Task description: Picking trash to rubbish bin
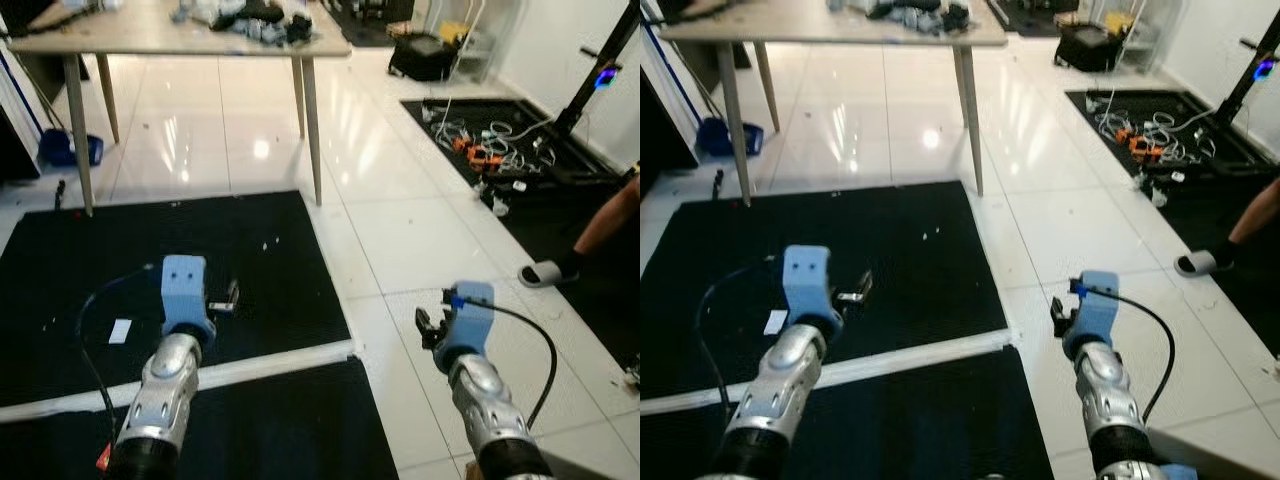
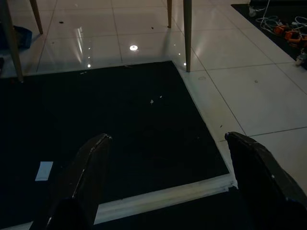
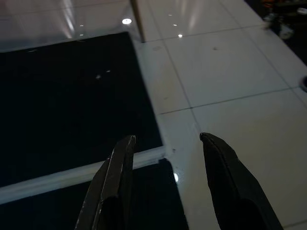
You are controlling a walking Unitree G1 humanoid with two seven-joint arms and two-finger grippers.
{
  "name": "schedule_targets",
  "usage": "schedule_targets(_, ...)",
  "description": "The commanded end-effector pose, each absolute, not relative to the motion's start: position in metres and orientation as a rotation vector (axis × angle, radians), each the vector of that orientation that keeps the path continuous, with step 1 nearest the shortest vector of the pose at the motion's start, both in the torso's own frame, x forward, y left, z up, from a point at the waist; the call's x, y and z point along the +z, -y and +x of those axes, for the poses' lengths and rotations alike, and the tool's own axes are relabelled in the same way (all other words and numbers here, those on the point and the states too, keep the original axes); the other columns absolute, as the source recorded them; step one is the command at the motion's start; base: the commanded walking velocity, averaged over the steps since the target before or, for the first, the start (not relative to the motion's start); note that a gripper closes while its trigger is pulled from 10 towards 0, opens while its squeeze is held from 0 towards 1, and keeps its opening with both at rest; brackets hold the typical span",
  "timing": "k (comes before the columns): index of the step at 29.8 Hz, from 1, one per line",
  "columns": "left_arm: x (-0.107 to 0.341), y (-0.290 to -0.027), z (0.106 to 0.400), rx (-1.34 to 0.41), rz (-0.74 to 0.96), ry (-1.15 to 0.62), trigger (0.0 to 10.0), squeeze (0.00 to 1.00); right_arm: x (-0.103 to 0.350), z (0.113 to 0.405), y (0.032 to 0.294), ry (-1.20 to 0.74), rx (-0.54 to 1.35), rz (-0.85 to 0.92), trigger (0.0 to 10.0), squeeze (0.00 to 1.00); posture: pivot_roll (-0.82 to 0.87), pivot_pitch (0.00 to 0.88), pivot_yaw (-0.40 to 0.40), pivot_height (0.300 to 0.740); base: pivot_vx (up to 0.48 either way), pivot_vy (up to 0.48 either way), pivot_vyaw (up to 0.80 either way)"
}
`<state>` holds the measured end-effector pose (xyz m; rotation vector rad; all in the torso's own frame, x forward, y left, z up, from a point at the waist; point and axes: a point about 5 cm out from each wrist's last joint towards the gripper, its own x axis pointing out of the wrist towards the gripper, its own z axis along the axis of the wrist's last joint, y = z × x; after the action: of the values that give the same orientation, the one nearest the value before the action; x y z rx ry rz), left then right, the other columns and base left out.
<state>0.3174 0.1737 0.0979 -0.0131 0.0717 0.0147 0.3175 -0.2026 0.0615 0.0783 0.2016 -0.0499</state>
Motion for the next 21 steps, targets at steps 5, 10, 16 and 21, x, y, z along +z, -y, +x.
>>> schedule_targets(5, 0.0936, -0.1758, 0.3163, 0.013, 0.017, -0.091, 10.0, 0.00, 0.0546, 0.3131, 0.2009, -0.228, -0.046, 0.074, 10.0, 0.00, 0.04, 0.108, -0.013, 0.740, 0.049, 0.000, 0.00)
schedule_targets(10, 0.0940, -0.1750, 0.3170, 0.012, 0.018, -0.087, 10.0, 0.00, 0.0525, 0.3131, 0.1998, -0.249, -0.043, 0.078, 10.0, 0.00, 0.04, 0.110, -0.018, 0.740, 0.253, 0.000, 0.00)
schedule_targets(16, 0.0938, -0.1745, 0.3167, 0.009, 0.019, -0.087, 10.0, 0.00, 0.0524, 0.3133, 0.1984, -0.252, -0.039, 0.078, 10.0, 0.00, 0.04, 0.113, -0.018, 0.740, 0.259, 0.000, 0.00)
schedule_targets(21, 0.0937, -0.1748, 0.3166, 0.008, 0.020, -0.088, 10.0, 0.00, 0.0519, 0.3129, 0.1983, -0.253, -0.041, 0.077, 10.0, 0.00, 0.04, 0.113, -0.018, 0.740, 0.276, 0.000, 0.00)
